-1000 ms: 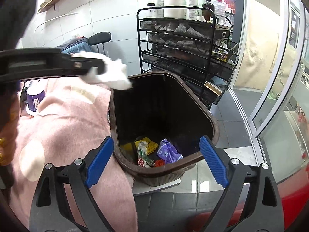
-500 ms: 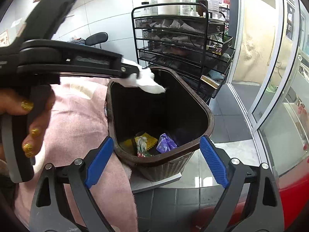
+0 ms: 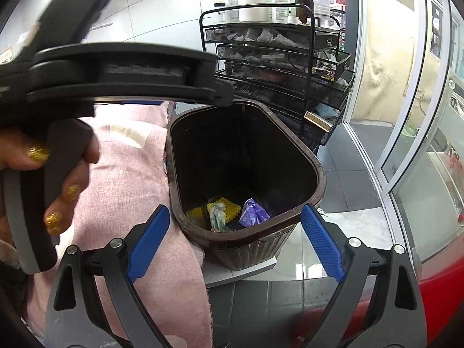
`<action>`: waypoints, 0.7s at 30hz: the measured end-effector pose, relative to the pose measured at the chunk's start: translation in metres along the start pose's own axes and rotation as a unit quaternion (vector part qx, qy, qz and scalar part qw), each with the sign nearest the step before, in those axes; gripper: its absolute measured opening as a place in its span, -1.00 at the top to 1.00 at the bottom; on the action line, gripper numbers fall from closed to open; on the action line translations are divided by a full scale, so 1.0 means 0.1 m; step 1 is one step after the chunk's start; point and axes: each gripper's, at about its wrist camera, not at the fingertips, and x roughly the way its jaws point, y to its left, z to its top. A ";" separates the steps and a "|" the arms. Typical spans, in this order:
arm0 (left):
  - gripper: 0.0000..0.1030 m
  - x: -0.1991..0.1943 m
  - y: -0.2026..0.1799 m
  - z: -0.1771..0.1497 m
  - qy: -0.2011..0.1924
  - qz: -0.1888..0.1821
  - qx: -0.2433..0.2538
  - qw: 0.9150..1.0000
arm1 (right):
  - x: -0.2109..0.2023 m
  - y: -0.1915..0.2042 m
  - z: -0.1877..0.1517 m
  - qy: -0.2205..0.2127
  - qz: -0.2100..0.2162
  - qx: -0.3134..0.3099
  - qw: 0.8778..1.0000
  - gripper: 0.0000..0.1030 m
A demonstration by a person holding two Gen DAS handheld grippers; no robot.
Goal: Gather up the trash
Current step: 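Lower the white tissue into the bin and open the left gripper, then move both grippers back over the snack packet and yogurt cup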
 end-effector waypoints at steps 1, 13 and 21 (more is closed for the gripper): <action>-0.82 -0.02 0.00 0.00 -0.004 0.000 -0.002 1.000 | 0.01 0.00 0.00 0.000 0.000 0.001 1.000 -0.79; -0.89 -0.51 0.18 -0.15 -0.064 0.035 -0.029 0.997 | 0.01 0.07 0.05 -0.004 0.010 0.004 1.000 -0.81; -0.89 -0.84 0.44 -0.39 -0.085 0.071 -0.061 0.992 | 0.05 0.22 0.13 -0.006 0.025 -0.011 1.000 -0.82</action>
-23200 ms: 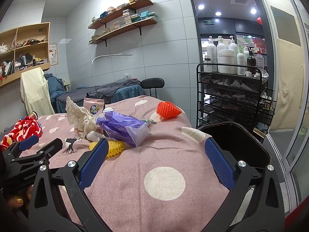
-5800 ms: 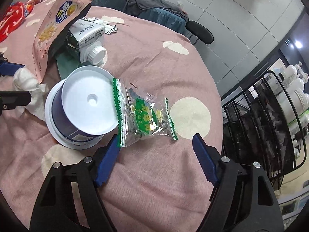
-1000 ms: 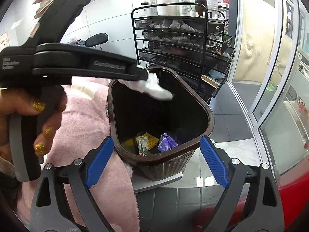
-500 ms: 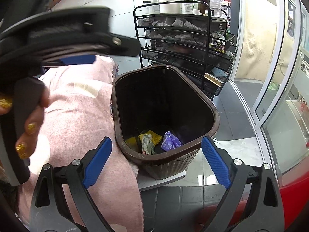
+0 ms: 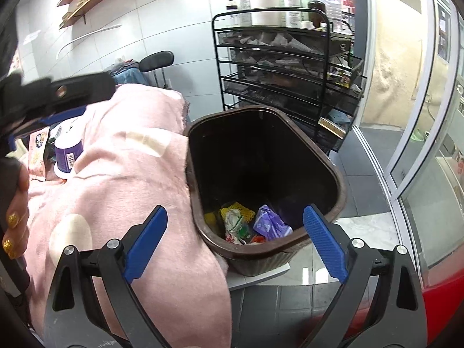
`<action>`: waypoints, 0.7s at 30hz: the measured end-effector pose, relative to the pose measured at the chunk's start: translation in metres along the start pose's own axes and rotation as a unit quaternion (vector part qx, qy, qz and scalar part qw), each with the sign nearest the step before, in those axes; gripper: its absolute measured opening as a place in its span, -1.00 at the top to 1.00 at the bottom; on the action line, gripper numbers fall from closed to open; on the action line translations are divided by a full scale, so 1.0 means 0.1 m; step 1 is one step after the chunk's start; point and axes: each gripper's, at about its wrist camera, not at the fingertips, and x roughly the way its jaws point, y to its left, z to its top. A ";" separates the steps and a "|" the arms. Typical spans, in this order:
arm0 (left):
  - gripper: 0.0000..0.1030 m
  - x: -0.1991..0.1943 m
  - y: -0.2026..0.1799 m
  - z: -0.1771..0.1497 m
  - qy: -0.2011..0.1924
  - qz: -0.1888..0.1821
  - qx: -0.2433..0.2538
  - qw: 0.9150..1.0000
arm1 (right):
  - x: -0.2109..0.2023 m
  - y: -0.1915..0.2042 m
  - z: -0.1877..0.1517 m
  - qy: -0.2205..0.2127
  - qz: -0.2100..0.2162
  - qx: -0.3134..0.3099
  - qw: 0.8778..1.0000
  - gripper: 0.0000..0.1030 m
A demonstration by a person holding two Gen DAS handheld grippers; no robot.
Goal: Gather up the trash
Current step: 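Move both grippers back over the snack packet and yogurt cup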
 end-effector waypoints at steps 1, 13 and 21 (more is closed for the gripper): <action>-0.89 -0.04 0.04 -0.03 0.001 0.005 0.000 1.000 | 0.00 0.03 0.01 0.000 0.004 -0.003 1.000 -0.82; -0.90 -0.45 0.68 -0.43 0.012 0.065 -0.064 0.996 | 0.09 0.57 0.16 -0.005 0.040 -0.055 0.998 -0.83; -0.90 -0.74 1.11 -0.72 0.009 0.111 -0.090 0.990 | 0.16 1.04 0.24 0.001 0.072 -0.098 0.993 -0.83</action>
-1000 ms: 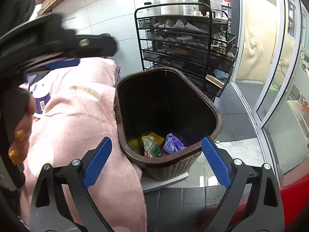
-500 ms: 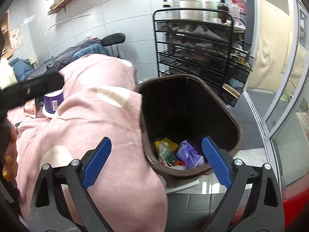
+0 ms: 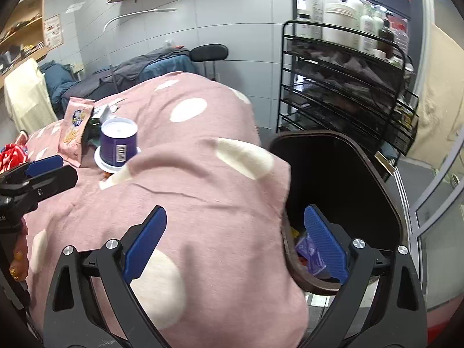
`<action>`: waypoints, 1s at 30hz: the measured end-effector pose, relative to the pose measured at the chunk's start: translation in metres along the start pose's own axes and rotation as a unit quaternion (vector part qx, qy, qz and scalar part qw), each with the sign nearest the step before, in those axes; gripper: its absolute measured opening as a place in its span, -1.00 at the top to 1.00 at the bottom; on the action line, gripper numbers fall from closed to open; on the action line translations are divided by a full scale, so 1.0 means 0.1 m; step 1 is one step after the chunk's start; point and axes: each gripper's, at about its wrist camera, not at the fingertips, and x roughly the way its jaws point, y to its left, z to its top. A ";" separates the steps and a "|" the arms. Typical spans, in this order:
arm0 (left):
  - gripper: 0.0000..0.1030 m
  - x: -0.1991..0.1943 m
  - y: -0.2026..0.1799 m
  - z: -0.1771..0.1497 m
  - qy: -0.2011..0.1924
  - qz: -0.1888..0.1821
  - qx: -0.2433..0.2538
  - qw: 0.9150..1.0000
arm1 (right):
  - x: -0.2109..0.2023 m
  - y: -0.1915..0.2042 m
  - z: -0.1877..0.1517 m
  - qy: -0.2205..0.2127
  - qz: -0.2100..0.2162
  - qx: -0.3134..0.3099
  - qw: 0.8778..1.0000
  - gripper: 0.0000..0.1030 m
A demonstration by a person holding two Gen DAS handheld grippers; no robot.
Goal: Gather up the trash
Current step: 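Move both grippers back over the snack packet and yogurt cup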
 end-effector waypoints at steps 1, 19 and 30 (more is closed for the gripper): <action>-0.90 -0.02 0.06 -0.02 -0.002 0.011 -0.001 1.000 | 0.01 0.05 0.02 0.001 0.004 -0.005 1.000 -0.83; -0.89 -0.22 1.12 -0.22 0.012 0.109 -0.067 0.992 | 0.35 1.11 0.38 0.031 0.088 -0.111 0.990 -0.84; -0.89 -0.05 1.52 0.04 0.009 0.128 -0.093 0.987 | 0.78 1.33 0.72 0.084 0.180 -0.022 0.980 -0.84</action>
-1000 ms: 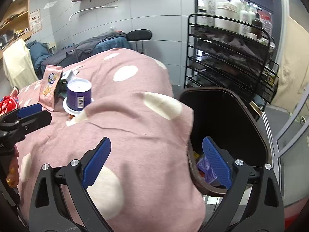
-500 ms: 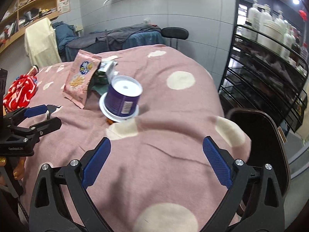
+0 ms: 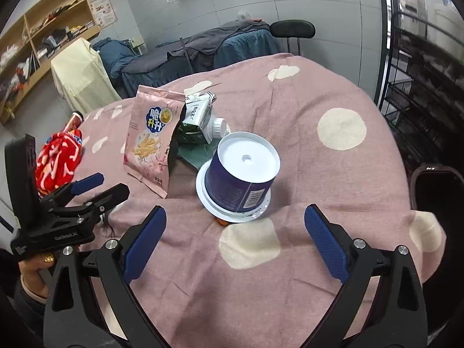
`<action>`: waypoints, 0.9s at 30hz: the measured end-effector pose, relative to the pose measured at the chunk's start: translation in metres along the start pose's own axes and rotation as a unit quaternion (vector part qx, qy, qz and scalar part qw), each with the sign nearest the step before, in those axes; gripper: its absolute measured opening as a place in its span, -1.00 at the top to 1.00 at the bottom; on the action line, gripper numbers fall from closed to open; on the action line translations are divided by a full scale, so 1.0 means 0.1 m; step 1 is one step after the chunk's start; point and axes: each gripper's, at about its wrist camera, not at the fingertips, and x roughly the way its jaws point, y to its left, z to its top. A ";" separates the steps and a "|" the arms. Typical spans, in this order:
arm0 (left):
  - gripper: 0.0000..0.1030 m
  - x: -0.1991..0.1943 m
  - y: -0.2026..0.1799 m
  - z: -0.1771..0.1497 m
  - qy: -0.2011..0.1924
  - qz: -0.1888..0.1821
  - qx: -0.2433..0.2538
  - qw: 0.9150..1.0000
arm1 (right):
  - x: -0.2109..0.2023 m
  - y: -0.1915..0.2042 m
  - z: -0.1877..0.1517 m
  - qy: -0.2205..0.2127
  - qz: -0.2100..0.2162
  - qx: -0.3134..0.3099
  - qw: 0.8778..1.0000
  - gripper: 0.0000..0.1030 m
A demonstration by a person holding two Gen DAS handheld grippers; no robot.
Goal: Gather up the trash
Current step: 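Move both grippers back over the snack packet and yogurt cup, then grasp the pink snack packet with the left gripper while the right gripper grasps the purple yogurt cup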
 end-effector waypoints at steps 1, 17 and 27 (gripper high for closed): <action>-0.89 0.02 0.04 0.04 -0.002 0.001 -0.001 1.000 | 0.04 -0.01 0.04 0.003 0.006 0.009 1.000 -0.84; -0.70 0.60 0.51 0.48 0.061 -0.225 0.024 0.972 | 0.57 -0.14 0.36 0.045 0.042 0.074 0.995 -0.84; 0.35 0.57 0.35 0.34 0.075 -0.237 0.045 0.967 | 0.87 -0.16 0.39 0.070 0.018 0.099 0.993 -0.40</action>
